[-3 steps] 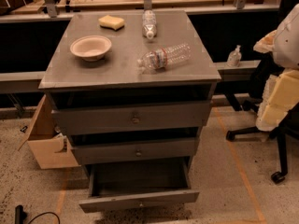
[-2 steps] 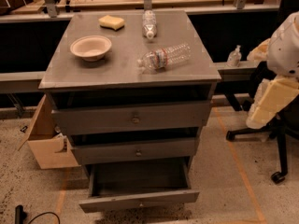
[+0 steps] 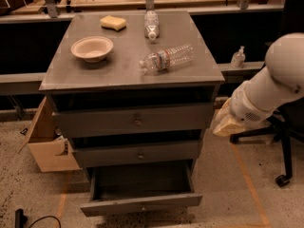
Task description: Close bottom drawer
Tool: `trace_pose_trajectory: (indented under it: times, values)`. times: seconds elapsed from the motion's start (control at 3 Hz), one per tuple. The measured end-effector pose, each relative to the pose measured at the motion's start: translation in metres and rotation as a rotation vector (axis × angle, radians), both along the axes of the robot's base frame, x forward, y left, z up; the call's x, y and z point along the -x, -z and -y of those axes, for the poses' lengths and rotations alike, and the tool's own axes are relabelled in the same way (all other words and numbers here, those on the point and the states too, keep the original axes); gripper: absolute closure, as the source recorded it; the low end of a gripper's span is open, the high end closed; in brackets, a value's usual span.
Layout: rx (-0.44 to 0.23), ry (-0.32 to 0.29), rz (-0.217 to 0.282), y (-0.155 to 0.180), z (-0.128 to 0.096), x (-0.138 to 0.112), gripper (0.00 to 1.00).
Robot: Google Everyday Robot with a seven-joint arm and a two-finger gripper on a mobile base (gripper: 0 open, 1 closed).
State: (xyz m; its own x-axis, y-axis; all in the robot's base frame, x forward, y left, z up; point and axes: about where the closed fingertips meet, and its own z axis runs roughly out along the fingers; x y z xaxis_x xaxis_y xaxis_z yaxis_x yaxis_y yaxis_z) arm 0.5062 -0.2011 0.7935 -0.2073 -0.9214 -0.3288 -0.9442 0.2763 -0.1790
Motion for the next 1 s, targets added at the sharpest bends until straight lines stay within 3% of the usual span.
trace_pose_trajectory:
  times: [0.33, 0.67, 1.0]
  values:
    - [-0.031, -0.036, -0.008, 0.089, -0.014, -0.020, 0.84]
    - [-0.050, -0.095, 0.013, 0.159, -0.037, -0.027, 1.00]
    - [-0.056, -0.093, 0.027, 0.167, -0.040, -0.031, 0.77]
